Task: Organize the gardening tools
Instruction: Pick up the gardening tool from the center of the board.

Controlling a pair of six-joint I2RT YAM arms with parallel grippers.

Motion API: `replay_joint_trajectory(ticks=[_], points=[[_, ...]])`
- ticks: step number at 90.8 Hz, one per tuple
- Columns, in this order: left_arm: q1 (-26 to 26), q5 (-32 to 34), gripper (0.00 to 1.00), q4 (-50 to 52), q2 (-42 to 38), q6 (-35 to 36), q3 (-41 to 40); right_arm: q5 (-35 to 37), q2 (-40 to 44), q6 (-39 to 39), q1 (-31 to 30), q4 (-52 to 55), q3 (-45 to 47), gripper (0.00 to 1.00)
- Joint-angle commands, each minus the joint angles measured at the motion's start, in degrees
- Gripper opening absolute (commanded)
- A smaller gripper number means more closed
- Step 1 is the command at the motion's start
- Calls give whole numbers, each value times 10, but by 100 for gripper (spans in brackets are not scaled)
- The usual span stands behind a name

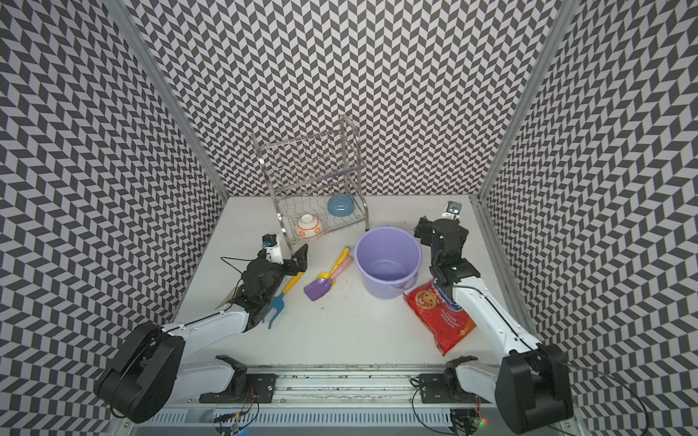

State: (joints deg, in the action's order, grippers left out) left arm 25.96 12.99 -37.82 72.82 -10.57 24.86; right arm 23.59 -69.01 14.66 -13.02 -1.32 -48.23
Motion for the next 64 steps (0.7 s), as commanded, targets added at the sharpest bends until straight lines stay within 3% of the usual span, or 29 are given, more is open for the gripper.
replay_joint_trajectory(ticks=[1,18,36,52,64], points=[[44,37,98,90,10,-19,29,1,7,7,-3,-1,-15,100],[120,45,81,223,29,-31,83,13,9,12,-3,7,-16,100],[127,-33,70,305,77,-34,128,22,16,13,-3,6,-14,100],[135,-55,52,329,143,-14,170,23,17,14,-3,8,-13,100],[147,-58,46,334,168,-4,187,28,14,13,-3,10,-14,100]])
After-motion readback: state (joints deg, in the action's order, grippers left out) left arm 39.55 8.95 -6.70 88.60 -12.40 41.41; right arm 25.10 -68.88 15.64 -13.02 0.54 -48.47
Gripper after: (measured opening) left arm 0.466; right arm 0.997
